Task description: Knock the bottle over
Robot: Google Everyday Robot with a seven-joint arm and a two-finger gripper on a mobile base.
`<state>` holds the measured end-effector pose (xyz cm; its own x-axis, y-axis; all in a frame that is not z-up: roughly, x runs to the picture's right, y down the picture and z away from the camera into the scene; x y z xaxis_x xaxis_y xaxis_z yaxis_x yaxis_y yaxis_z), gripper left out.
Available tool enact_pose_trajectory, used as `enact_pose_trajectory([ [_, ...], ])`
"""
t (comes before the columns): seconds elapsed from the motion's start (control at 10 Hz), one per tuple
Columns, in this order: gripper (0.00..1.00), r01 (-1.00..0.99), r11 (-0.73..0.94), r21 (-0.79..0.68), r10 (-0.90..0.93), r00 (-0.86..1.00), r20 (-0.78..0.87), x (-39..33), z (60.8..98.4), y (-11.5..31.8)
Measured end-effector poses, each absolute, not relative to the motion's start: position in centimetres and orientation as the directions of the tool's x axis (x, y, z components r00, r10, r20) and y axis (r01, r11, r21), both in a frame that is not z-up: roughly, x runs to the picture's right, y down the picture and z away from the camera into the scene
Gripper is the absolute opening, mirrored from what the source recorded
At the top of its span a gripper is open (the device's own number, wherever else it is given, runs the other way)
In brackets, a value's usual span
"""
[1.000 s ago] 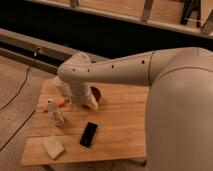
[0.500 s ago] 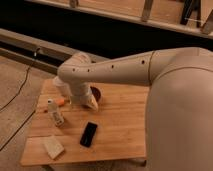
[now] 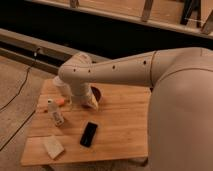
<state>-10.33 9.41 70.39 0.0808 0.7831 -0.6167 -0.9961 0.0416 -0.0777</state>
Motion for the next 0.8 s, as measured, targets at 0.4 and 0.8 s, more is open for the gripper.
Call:
enact_pose_trajectory([
  [0.4,0.69,-0.997,0.030,-0.077,0.814,0.069,-0.577,-9.5,70.3,8.6],
  [0.8,0.31,-0.996,0.085,-0.041,0.844,0.094,-0.529,-9.2,71.6,7.2],
])
